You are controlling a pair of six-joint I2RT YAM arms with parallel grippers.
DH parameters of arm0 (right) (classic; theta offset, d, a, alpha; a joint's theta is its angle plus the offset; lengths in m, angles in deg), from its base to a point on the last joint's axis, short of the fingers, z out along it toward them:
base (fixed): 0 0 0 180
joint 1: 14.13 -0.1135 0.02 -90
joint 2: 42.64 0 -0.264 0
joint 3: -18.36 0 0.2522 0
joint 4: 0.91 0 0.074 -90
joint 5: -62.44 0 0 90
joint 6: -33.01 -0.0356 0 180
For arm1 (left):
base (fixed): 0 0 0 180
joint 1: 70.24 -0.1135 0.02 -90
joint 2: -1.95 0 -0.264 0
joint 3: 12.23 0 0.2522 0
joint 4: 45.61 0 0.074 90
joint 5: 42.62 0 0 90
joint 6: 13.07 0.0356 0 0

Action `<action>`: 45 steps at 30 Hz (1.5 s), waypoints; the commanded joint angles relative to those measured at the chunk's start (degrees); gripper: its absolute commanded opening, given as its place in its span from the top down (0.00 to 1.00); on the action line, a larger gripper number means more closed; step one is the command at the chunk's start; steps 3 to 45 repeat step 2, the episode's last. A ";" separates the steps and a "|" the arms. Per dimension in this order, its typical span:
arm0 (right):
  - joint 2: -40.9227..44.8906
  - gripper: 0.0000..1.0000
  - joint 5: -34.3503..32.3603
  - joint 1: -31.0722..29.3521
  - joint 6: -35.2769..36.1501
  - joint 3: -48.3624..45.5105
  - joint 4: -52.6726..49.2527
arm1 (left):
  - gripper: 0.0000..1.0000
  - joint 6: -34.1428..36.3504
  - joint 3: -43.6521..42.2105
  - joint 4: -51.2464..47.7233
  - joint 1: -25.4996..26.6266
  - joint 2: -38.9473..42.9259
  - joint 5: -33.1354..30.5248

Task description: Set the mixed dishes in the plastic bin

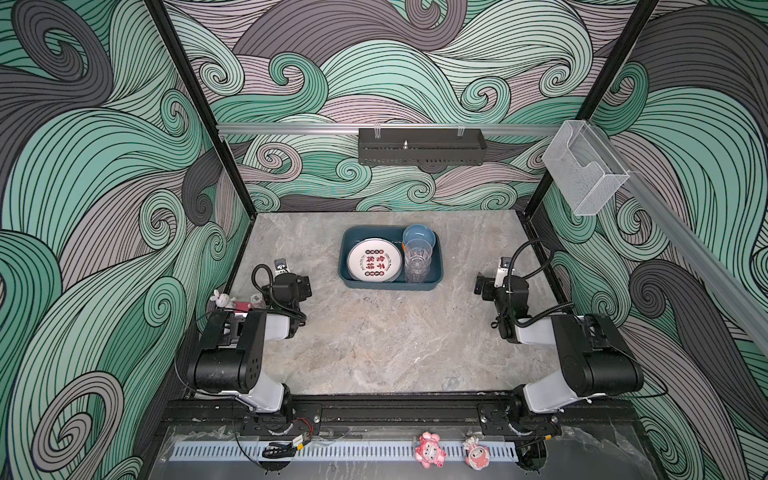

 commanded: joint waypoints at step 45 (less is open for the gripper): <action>0.27 0.00 1.34 0.15 0.49 0.35 1.31 | 0.01 -0.09 1.16 0.92 -0.12 1.26 0.32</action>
